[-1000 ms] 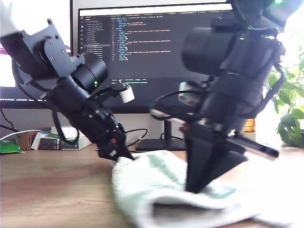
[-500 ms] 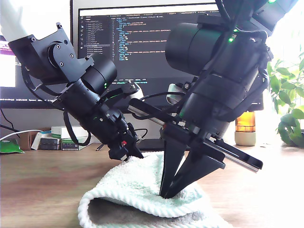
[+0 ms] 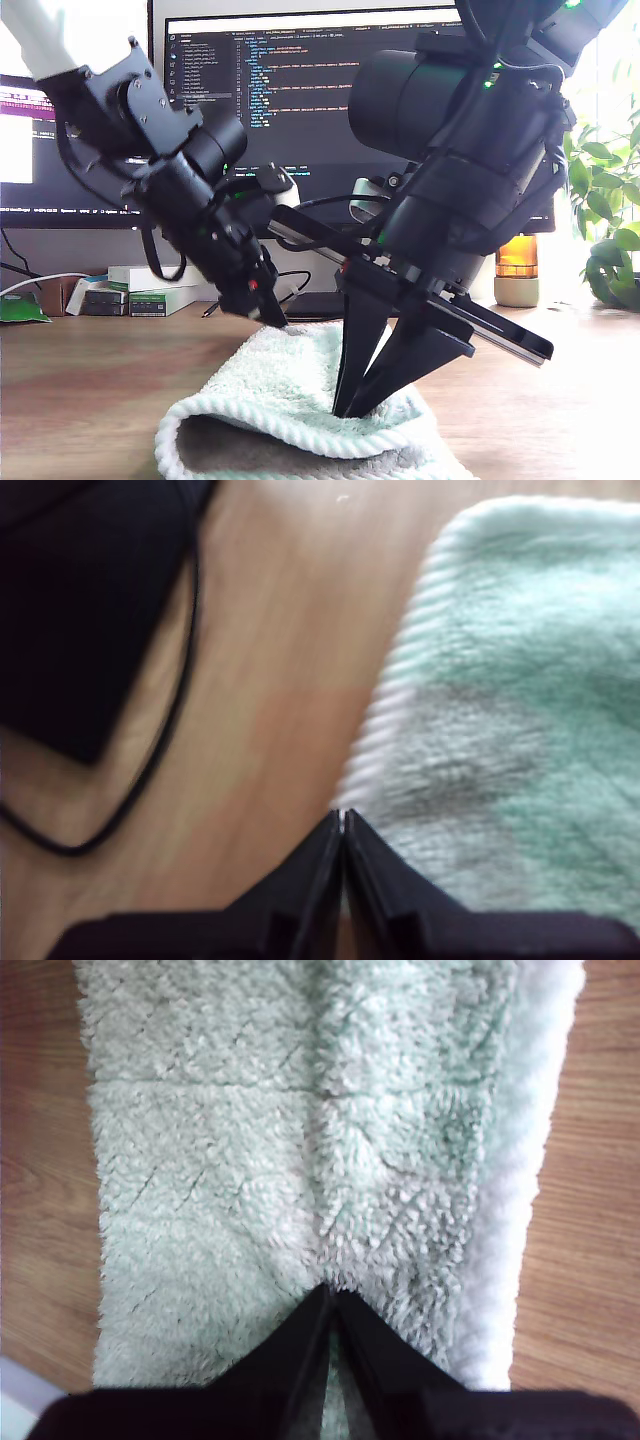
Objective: Fold the tea towel to a neat square and place it to the right
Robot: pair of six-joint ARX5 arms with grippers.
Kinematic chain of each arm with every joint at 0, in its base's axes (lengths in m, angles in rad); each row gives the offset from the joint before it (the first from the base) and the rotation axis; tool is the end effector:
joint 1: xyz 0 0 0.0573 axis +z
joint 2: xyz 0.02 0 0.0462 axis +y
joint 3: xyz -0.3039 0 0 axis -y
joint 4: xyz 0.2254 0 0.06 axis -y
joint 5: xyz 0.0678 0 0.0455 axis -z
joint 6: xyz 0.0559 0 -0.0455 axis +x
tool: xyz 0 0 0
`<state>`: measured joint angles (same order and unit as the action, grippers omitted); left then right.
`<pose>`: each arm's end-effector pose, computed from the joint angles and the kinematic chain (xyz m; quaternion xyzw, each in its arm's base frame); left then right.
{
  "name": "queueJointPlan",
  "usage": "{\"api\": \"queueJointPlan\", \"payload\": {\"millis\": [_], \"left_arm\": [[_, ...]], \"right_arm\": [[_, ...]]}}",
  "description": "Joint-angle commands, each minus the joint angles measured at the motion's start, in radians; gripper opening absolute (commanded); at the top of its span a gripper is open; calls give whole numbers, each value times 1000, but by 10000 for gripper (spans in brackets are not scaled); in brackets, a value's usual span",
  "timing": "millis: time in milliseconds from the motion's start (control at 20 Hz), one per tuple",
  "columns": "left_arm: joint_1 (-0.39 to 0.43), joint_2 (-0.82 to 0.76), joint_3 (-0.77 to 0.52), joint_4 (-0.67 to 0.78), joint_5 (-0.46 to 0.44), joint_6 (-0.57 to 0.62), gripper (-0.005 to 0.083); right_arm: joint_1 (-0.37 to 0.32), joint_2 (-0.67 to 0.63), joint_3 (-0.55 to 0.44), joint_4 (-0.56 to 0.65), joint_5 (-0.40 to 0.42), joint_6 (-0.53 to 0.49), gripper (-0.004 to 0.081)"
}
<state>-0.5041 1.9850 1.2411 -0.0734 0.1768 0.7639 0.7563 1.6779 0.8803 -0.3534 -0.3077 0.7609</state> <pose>0.3742 -0.2177 0.1836 0.3825 0.2496 -0.4305 0.7785 0.2082 0.2197 0.1757 0.1561 0.6507 0.1981 0.7162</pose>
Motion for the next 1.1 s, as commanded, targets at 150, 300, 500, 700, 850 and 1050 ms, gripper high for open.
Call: {"api": "queueJointPlan", "payload": {"millis": [150, 300, 500, 700, 850, 1050], "left_arm": [[-2, -55, 6, -56, 2, 3, -21], [3, -119, 6, -116, 2, -8, -21], [23, -189, 6, -142, 10, -32, -21], [44, -235, 6, -169, 32, -43, -21], [49, -268, 6, -175, 36, -66, -21], [50, -330, 6, -220, 84, -110, -21]], "right_arm": [[16, 31, -31, 3, -13, -6, 23], [16, 24, -14, 4, -23, -43, 22], [14, -12, -14, 0, -4, -63, 17], [14, -64, -14, 8, 60, -95, 17], [13, -106, -14, 33, 76, -124, 17], [13, -163, -14, 26, 87, -217, 15]]}}
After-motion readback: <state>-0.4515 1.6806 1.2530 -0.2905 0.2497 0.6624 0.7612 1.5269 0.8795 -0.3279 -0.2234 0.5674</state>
